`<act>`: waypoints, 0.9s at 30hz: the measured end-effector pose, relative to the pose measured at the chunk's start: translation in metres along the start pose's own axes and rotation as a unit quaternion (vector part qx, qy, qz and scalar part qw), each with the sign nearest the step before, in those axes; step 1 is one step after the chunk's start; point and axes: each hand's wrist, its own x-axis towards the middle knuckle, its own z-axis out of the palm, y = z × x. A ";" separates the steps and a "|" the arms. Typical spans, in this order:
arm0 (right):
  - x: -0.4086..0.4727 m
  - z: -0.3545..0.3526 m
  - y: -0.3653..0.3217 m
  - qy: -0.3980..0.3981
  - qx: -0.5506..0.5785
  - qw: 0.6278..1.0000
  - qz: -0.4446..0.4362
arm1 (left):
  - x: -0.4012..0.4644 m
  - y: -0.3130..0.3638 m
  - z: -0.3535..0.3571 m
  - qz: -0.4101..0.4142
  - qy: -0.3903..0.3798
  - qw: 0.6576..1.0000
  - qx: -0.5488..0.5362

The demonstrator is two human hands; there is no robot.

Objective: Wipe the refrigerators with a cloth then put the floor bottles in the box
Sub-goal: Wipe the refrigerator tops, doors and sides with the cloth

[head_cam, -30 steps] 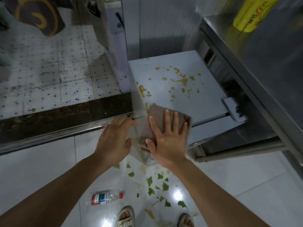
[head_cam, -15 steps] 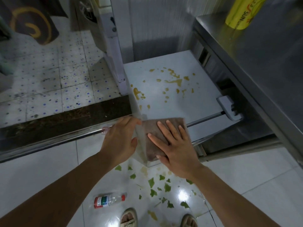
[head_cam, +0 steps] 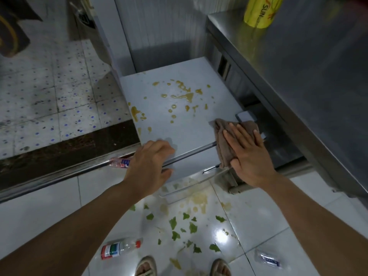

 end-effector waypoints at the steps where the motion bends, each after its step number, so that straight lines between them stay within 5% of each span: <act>1: -0.001 0.001 -0.011 0.006 0.028 0.999 0.022 | 0.001 0.001 0.000 -0.004 -0.003 1.000 0.009; 5: -0.010 0.006 -0.043 0.032 0.113 0.992 0.048 | 0.012 0.008 0.000 -0.010 -0.008 0.999 0.034; 17: 0.067 -0.008 -0.005 0.026 0.014 0.994 0.101 | 0.081 0.012 0.015 0.044 -0.067 0.994 0.069; 27: 0.063 -0.016 -0.001 -0.015 0.018 0.990 0.140 | 0.082 -0.003 0.011 0.080 -0.034 0.996 -0.034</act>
